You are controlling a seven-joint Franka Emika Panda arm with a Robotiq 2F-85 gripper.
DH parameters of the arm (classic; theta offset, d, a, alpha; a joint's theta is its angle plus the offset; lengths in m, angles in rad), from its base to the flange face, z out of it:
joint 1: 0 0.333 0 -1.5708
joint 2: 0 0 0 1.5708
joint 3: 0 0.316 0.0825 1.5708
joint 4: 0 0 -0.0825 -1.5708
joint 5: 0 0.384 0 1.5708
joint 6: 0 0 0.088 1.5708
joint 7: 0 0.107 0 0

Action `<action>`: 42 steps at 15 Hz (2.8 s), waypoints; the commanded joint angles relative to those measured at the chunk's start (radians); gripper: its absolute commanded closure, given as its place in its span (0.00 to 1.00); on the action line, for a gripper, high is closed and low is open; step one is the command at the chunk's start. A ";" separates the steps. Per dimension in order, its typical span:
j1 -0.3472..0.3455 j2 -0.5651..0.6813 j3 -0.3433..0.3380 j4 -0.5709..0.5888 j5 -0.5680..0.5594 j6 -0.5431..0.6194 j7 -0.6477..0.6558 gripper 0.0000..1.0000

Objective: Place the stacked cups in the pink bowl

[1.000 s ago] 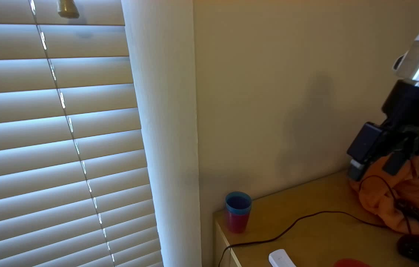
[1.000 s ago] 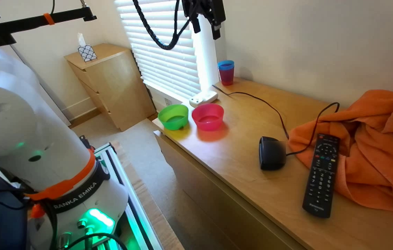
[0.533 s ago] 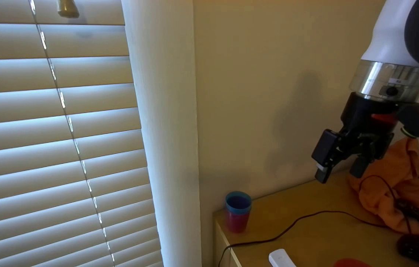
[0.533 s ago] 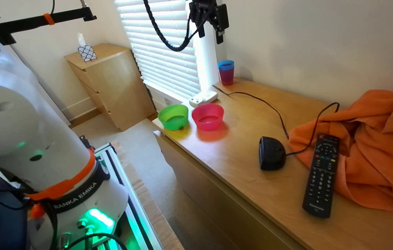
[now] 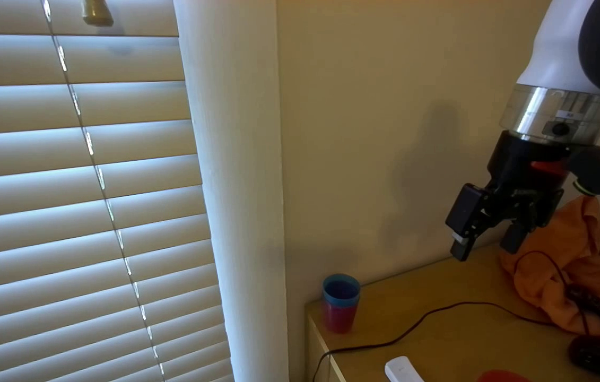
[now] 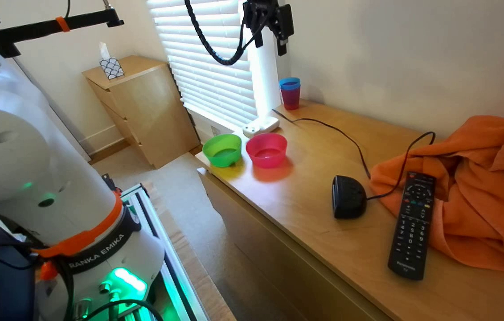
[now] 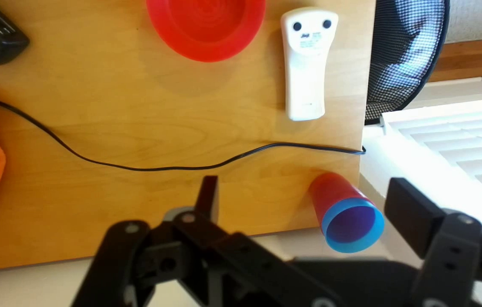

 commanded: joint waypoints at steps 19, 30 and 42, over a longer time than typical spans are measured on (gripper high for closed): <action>0.096 0.690 0.003 0.546 -0.067 0.091 0.068 0.00; 0.113 0.810 -0.018 0.666 -0.069 0.002 0.093 0.78; 0.087 0.494 -0.042 0.398 -0.031 -0.268 0.238 0.98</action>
